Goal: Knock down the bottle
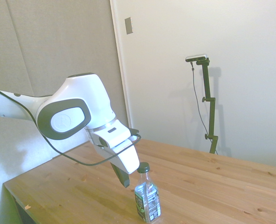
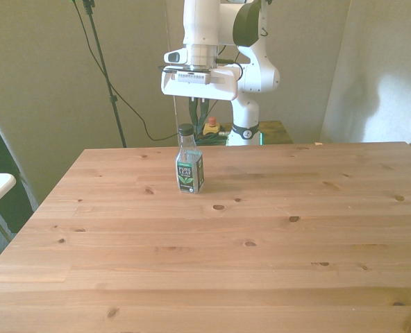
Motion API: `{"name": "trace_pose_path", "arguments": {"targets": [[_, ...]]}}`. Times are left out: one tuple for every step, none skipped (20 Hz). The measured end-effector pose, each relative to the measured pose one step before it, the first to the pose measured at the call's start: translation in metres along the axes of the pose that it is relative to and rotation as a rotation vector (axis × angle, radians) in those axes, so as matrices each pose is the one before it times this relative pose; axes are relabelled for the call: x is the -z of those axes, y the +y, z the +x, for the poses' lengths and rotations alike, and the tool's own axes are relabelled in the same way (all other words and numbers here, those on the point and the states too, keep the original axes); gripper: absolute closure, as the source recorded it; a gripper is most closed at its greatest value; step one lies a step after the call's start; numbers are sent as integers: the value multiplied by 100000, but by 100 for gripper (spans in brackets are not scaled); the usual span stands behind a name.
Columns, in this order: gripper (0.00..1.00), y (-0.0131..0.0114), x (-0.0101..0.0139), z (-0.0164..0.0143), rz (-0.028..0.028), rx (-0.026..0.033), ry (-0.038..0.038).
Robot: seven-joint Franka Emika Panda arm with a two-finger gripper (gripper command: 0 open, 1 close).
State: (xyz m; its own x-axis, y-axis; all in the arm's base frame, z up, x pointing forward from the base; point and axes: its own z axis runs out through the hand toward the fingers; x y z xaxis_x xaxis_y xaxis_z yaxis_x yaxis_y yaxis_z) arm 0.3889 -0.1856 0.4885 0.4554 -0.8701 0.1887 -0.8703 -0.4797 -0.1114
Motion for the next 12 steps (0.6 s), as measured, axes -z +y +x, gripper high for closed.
{"name": "trace_pose_path", "arguments": {"targets": [[100,9,93,97,117,-149,176],[100,25,79,130,120,-217,136],[100,34,101,169,125,-373,194],[100,45,105,221,77,-403,239],[100,15,76,254,39,-382,207],[100,-60,52,286,2,-333,167],[100,-137,-63,260,-165,-358,-6],[100,-185,-119,273,-236,-396,-65],[100,-247,-126,316,-246,-345,-57],[100,-267,-162,332,-259,-487,-52],[100,-300,-152,369,-277,-487,-41],[100,-342,-165,379,-254,-632,-21]]}}
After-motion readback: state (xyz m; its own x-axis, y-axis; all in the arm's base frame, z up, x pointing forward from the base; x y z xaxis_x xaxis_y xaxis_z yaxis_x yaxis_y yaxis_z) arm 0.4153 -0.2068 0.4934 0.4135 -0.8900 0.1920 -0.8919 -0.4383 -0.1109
